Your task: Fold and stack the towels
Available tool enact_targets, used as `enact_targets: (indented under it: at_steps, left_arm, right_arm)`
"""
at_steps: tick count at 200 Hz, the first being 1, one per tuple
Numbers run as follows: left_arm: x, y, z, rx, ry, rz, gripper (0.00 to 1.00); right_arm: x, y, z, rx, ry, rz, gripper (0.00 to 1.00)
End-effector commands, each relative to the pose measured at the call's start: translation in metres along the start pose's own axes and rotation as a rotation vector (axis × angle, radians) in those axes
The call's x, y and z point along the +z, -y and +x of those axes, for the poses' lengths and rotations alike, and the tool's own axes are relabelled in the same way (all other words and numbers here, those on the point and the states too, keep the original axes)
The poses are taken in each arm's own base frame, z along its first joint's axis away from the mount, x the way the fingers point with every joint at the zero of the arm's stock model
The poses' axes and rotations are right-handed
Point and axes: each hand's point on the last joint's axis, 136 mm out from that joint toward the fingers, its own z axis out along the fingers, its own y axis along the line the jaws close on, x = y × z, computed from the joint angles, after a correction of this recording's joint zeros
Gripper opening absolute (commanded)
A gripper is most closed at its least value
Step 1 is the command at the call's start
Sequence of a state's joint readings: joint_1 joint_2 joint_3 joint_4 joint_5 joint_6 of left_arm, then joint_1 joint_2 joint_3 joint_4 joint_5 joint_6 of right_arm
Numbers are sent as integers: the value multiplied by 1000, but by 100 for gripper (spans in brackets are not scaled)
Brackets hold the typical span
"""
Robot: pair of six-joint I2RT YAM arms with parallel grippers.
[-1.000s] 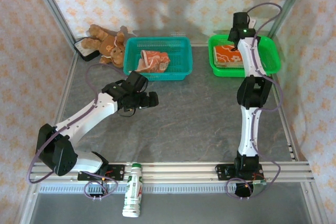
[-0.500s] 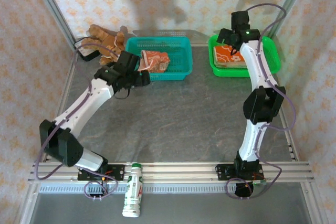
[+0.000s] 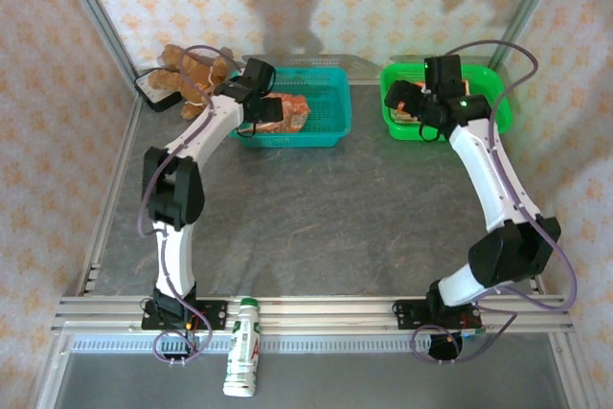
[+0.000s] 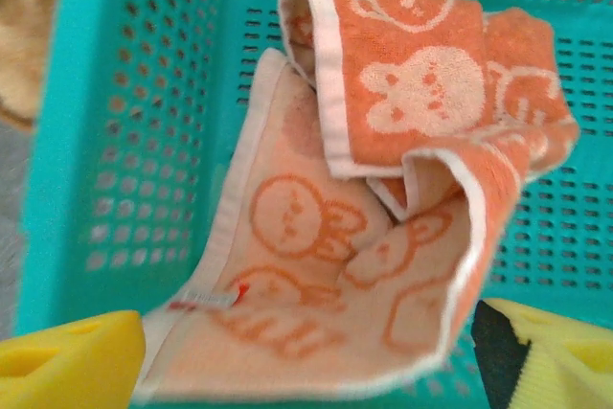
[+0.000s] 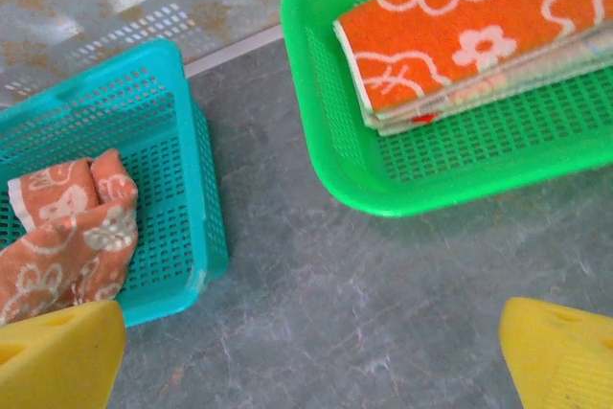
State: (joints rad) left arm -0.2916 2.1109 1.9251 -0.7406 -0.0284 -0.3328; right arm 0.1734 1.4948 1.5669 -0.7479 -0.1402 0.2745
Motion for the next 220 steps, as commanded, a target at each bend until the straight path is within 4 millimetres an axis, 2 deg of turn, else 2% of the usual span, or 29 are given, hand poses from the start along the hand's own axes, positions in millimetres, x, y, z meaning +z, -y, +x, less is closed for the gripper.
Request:
enact_targets:
  at_steps: [1,10,23,46,62,69,81,96,105,114,128,156,174,195,220]
  left_arm:
    - [10,15,-8,56,-17,53,95]
    - [21,24,-4,54,-44,84,100]
    - [35,35,2,52,-77,130,100]
    - [60,40,15,60,-120,120,99]
    - [75,37,22,68,-151,90,92]
    - [80,35,24,71,-161,79,80]
    - [83,35,26,78,-175,70,50]
    - [75,34,19,78,-160,68,12]
    - [63,35,10,74,-133,78,0]
    - [50,37,0,66,-107,93,0]
    - [18,39,-20,42,-48,114,0]
    - [-53,38,-60,-5,91,167,0]
    - [-101,37,-77,-21,160,207,0]
    - [-151,36,-85,-53,216,259,0]
    - [-204,40,-80,-67,252,311,0]
  right_arm:
    - [-11,2,6,34,19,-18,99]
    - [-12,9,10,38,17,6,99]
    - [-13,16,14,44,15,35,99]
    - [-16,17,20,52,6,28,99]
    - [-17,18,22,63,1,27,99]
    - [-19,17,22,67,0,20,99]
    - [-18,17,24,77,-10,17,99]
    - [-19,15,27,80,-20,10,99]
    - [-19,15,28,86,-20,6,99]
    - [-18,14,29,90,-19,-6,99]
    - [-15,10,32,97,-21,-34,99]
    - [-6,4,38,113,-36,-70,99]
    - [-1,-2,40,111,-38,-87,99]
    - [7,-7,43,117,-52,-106,99]
    - [13,-12,43,105,-59,-119,99]
